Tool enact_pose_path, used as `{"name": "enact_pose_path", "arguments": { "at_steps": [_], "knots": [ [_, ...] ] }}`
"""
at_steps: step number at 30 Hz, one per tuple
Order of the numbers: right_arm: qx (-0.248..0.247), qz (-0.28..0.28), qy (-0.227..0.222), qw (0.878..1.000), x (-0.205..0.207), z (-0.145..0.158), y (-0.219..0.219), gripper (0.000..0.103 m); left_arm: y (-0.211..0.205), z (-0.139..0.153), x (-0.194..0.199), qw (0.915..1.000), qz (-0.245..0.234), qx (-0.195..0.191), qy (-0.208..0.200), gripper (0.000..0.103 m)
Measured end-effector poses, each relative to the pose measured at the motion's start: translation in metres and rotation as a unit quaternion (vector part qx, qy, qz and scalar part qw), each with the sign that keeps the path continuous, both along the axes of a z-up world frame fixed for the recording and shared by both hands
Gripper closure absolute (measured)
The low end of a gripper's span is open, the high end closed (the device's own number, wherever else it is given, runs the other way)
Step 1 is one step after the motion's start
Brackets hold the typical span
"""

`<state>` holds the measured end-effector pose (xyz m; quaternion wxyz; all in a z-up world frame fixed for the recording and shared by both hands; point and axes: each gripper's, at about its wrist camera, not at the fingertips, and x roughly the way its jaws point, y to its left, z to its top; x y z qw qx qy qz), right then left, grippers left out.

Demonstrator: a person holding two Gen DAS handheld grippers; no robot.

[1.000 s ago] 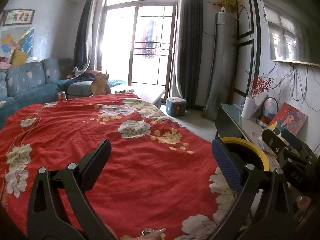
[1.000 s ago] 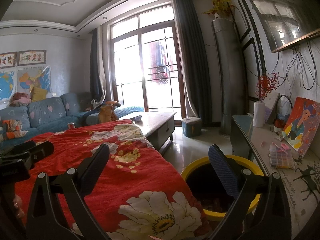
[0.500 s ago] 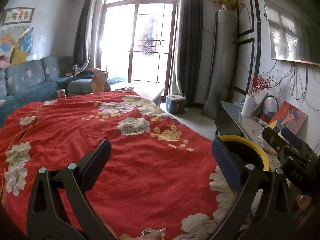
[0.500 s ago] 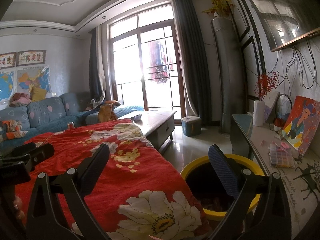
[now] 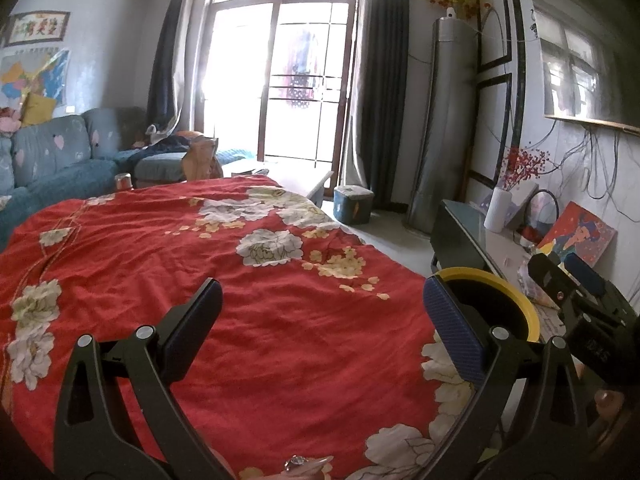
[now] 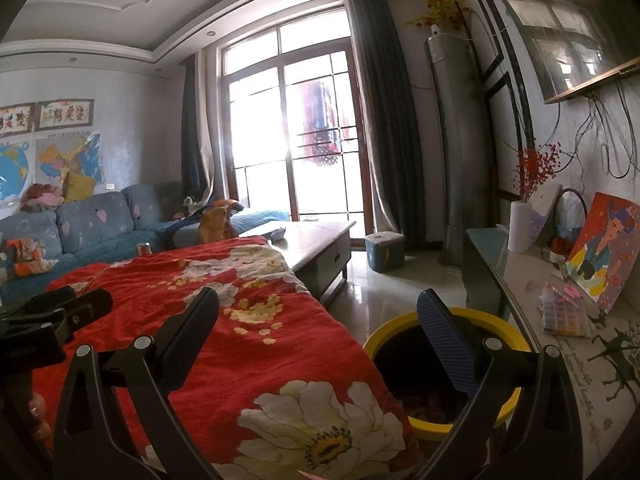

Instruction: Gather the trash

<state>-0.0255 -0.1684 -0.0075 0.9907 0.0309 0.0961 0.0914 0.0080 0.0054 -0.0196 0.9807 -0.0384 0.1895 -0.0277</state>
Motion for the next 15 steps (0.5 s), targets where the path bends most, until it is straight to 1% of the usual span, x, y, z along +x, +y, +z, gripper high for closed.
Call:
{"name": "enact_pose_path", "arguments": {
  "at_steps": [4,7,8,9,10,11,13,14,15],
  "knots": [
    [-0.001,0.007,0.000,1.000,-0.001,0.003,0.001,0.006,-0.001,0.000,0.002,0.9999,-0.001,0.006,0.016,0.011],
    [0.006,0.030,0.023,0.999,0.006,0.015,0.009,0.006,0.005,0.004,0.007,0.9996,0.003,0.001,0.030,0.011],
    [0.011,0.045,0.043,0.998,0.010,0.022,0.015,0.006,0.011,0.007,0.009,0.9992,0.004,-0.007,0.038,0.011],
    [0.020,0.062,0.064,0.996,0.015,0.031,0.026,0.006,0.022,0.011,0.009,0.9988,0.009,-0.016,0.045,0.011],
    [0.026,0.073,0.075,0.994,0.018,0.036,0.033,0.006,0.033,0.015,0.008,0.9985,0.016,-0.023,0.047,0.011],
    [0.036,0.103,0.095,0.989,0.022,0.046,0.054,0.006,0.054,0.023,0.003,0.9978,0.035,-0.031,0.046,0.011],
    [0.032,0.154,0.117,0.981,0.025,0.060,0.096,0.006,0.091,0.033,-0.004,0.9957,0.071,-0.039,0.046,0.011],
    [0.025,0.175,0.125,0.976,0.026,0.067,0.117,0.006,0.113,0.038,-0.010,0.9935,0.097,-0.039,0.046,0.011],
    [0.024,0.200,0.132,0.971,0.026,0.072,0.144,0.006,0.144,0.042,-0.019,0.9888,0.137,-0.036,0.047,0.011]
  ]
}}
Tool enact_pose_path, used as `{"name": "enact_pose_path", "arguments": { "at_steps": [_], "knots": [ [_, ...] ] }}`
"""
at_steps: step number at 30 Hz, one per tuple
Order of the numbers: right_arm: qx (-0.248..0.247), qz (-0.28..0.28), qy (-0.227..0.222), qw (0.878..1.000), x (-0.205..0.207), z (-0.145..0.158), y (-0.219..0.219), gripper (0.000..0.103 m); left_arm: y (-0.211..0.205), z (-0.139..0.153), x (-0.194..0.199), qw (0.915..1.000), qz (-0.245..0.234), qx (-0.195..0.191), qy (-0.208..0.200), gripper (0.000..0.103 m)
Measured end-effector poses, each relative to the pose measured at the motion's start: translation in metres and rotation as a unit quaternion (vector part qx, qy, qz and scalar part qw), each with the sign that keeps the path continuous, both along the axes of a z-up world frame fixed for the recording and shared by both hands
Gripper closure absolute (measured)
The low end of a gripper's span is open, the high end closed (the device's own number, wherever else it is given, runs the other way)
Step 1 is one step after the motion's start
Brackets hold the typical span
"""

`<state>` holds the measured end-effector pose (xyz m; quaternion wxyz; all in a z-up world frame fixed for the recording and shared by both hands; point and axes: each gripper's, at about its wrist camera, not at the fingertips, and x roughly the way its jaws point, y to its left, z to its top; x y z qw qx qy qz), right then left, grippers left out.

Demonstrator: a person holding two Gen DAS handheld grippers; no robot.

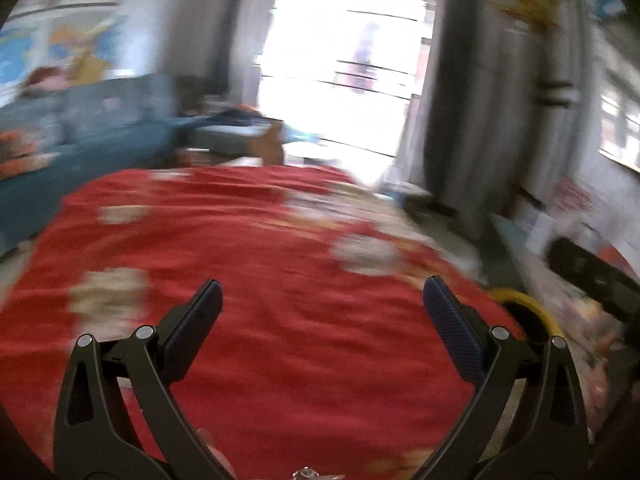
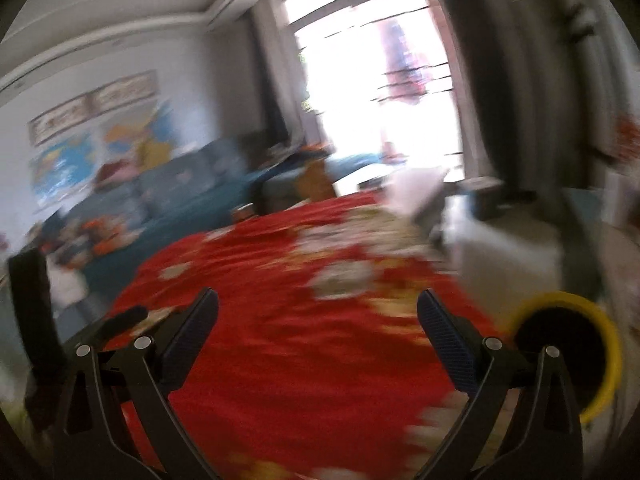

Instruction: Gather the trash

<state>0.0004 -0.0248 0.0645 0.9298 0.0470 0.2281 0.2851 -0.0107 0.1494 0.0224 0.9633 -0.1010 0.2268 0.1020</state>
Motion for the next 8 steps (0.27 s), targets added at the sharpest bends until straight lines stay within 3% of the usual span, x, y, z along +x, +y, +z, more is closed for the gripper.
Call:
{"name": "enact_pose_path", "arguments": {
  "at_steps": [2,5,8],
  "knots": [
    [-0.002,0.050,0.020,0.999,-0.001,0.006,0.067,0.006,0.056,0.001,-0.019,0.9973,0.071,0.014,0.008,0.011],
    [-0.018,0.133,0.071,0.988,-0.005,-0.007,0.174,0.006,0.148,-0.018,-0.047,0.9834,0.168,0.025,0.065,0.011],
    [-0.072,0.183,0.165,0.967,-0.006,-0.052,0.290,0.007,0.242,-0.061,-0.072,0.9569,0.251,-0.022,0.144,0.011]
  ]
}}
